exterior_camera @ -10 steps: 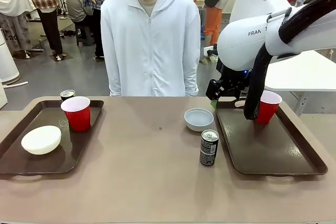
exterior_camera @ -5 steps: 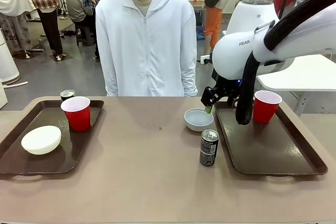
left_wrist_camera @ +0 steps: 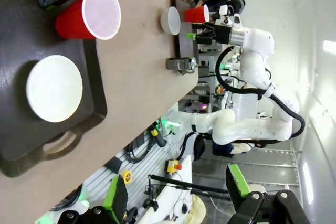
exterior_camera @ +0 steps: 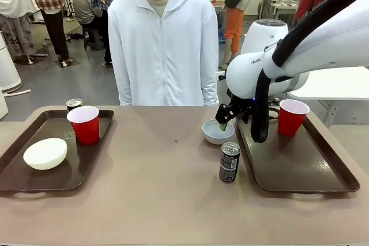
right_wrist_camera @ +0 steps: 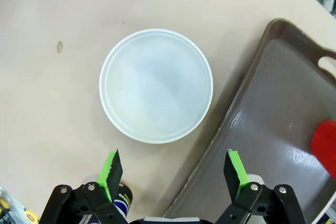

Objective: Prepare tableware on both trays.
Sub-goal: Pick up a Picnic Bowl from the table and place it on a Handle tray.

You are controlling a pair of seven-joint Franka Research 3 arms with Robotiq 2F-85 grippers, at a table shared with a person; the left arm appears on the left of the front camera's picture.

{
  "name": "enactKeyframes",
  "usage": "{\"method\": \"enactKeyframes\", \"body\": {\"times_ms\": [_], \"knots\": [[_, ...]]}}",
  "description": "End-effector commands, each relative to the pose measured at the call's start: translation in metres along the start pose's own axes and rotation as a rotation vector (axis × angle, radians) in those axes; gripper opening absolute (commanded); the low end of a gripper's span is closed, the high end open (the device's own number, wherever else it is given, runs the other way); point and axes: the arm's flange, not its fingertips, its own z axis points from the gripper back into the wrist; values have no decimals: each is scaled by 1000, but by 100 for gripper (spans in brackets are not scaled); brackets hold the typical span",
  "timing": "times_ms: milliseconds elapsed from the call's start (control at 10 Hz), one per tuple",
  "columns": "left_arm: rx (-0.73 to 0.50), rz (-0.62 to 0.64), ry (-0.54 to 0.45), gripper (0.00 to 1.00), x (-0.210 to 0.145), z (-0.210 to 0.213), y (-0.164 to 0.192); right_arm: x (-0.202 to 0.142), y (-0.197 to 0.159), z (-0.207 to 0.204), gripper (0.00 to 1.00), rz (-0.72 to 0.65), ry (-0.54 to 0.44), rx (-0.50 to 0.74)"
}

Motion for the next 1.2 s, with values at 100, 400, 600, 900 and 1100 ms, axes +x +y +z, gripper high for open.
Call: {"method": "enactKeyframes", "body": {"times_ms": [100, 400, 600, 900, 1100], "knots": [[-13, 8, -7, 100, 1, 3, -4, 30, 2, -15, 100, -16, -22, -36], [-13, 8, -7, 100, 1, 3, -4, 42, -6, -28, 100, -36, -18, -46], [-13, 8, -7, 100, 1, 3, -4, 44, -16, -36, 100, -63, -26, -36], [-13, 8, -7, 100, 1, 3, -4, 39, -25, -41, 42, -70, -13, -10], [-13, 8, -7, 100, 1, 3, -4, 35, -30, -45, 0, -75, -5, 11]]}}
